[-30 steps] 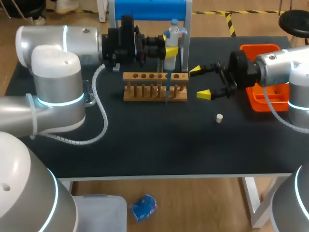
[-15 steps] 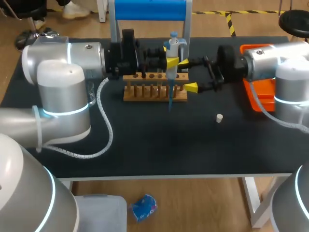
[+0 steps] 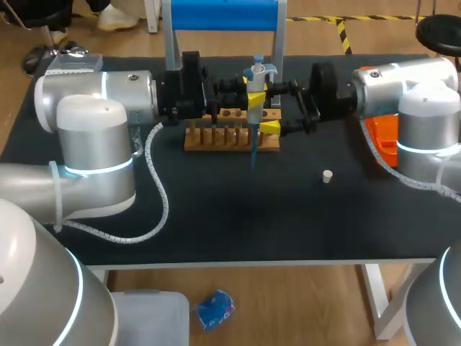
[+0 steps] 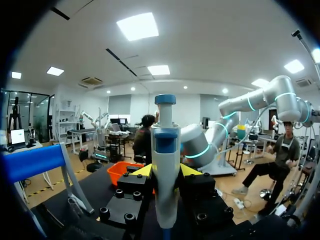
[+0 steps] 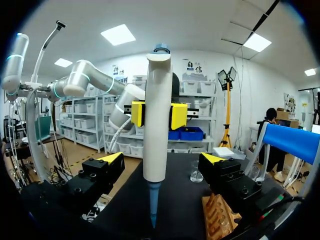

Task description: Invert the test tube, pick up the pipette, mount the tip to pipette, aspirate from beaker and dispense into the tube, eject the tip, return the pipette, and cap with the stopper.

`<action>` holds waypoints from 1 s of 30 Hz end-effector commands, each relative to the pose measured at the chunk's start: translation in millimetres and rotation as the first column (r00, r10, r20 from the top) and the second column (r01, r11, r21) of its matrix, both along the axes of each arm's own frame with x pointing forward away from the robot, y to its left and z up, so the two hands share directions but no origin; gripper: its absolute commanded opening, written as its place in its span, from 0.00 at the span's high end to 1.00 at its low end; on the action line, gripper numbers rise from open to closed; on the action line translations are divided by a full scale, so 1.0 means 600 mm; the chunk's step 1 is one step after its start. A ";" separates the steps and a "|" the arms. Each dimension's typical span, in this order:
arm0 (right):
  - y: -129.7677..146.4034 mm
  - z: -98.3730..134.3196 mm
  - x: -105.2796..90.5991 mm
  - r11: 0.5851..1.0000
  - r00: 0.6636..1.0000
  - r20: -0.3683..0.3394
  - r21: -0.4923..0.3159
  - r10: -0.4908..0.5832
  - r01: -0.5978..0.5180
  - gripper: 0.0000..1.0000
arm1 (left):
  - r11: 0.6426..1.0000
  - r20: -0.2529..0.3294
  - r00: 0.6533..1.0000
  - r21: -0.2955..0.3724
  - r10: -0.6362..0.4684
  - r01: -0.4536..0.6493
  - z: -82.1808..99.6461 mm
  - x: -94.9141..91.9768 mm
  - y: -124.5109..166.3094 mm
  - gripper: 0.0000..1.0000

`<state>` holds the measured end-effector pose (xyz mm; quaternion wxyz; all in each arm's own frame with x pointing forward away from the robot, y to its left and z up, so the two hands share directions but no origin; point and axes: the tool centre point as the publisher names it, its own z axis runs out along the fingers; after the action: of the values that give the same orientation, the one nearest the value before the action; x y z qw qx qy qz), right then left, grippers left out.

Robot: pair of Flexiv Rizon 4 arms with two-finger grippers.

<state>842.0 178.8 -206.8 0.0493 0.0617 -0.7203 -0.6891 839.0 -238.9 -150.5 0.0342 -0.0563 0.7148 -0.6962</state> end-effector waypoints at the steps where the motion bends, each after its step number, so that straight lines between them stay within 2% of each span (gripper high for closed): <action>1: 0.009 -0.003 0.002 1.000 1.000 -0.006 0.009 0.005 -0.005 0.00 | 1.000 0.004 1.000 -0.005 0.008 -0.008 -0.004 0.000 -0.008 1.00; 11: 0.025 -0.001 0.008 0.999 1.000 -0.018 0.028 0.021 -0.020 0.01 | 1.000 0.004 1.000 -0.004 0.007 -0.007 -0.011 0.000 -0.011 1.00; 14: 0.027 0.001 0.009 0.999 1.000 -0.018 0.027 0.025 -0.025 0.12 | 1.000 0.004 1.000 -0.005 0.010 -0.010 -0.011 0.000 -0.011 1.00; 17: 0.028 0.001 0.009 0.999 0.999 -0.018 0.029 0.026 -0.026 0.34 | 1.000 0.006 1.000 -0.006 0.012 -0.012 -0.012 -0.001 -0.011 1.00; 20: 0.028 0.001 0.010 0.999 0.999 -0.023 0.034 0.027 -0.026 0.50 | 1.000 0.007 1.000 -0.007 0.013 -0.013 -0.012 -0.001 -0.010 1.00; 30: 0.030 0.003 0.010 0.999 0.999 -0.029 0.044 0.031 -0.030 0.55 | 1.000 -0.003 1.000 -0.010 0.015 -0.015 -0.018 -0.003 -0.010 1.00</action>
<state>843.4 196.4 -205.9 0.0686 0.0624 -0.7041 -0.7040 841.6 -242.4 -159.4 0.0361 -0.0604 0.7120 -0.6987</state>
